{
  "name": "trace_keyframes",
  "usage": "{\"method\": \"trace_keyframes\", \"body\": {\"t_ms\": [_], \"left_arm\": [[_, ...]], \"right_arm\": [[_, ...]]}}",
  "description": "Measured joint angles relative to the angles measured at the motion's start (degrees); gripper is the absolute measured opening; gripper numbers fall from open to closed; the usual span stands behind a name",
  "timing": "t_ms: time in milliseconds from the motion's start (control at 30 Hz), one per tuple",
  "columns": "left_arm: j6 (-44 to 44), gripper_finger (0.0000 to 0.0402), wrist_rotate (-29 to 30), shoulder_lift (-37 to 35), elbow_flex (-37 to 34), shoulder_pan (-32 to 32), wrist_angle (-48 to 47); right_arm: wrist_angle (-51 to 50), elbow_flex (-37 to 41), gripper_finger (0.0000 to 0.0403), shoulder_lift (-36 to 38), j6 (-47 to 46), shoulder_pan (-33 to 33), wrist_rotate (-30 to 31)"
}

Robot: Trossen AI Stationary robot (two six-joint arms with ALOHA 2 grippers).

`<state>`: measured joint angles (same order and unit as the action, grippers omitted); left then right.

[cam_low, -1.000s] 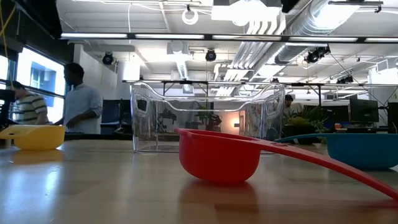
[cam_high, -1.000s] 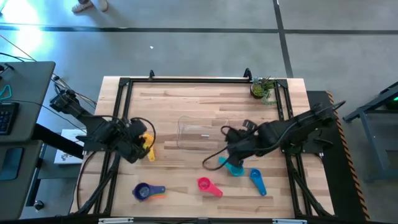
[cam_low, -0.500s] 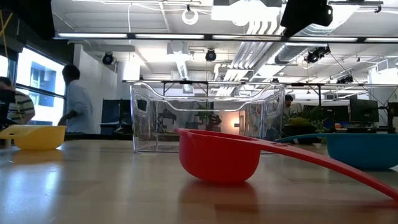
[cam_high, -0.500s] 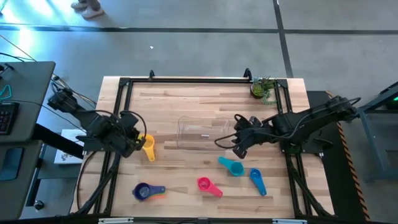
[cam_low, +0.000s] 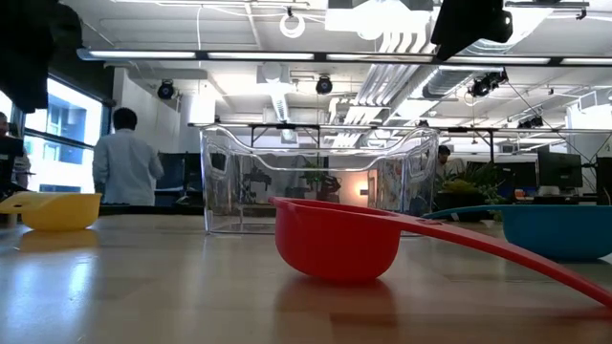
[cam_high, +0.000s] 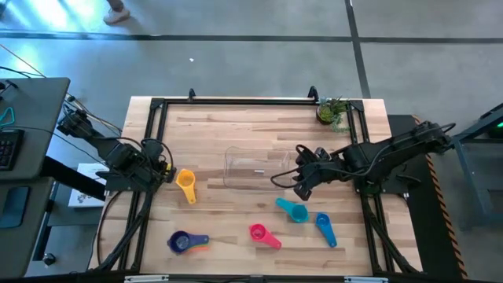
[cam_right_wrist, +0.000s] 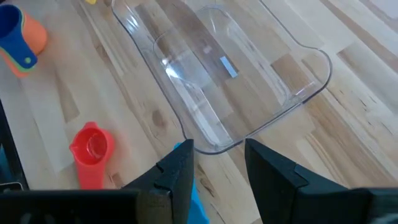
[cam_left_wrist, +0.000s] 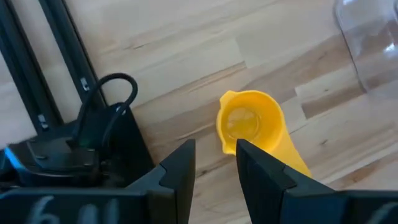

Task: Nest measuring cups in basket
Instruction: Stack the yellow measuring cup on top of the dark blue measuring cup

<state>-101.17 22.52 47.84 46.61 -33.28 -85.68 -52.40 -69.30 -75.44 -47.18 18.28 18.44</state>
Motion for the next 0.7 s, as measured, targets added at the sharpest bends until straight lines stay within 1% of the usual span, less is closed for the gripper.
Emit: {"method": "trace_keyframes", "body": {"t_ms": [200,567,700], "left_arm": [[-10.01,0.0106,-2.50,-1.82,-3.75,0.00,0.57],[-10.75,0.0106,-2.92,-0.90,-3.89,0.03,2.32],[-10.69,0.0106,-2.92,0.22,-3.89,1.19,2.33]], "right_arm": [[0.00,0.00,0.0135,0.00,1.01,-0.02,0.39],[0.25,0.00,0.0135,0.00,1.11,-0.04,0.66],[0.42,0.00,0.0135,-0.01,1.11,-0.02,0.68]]}}
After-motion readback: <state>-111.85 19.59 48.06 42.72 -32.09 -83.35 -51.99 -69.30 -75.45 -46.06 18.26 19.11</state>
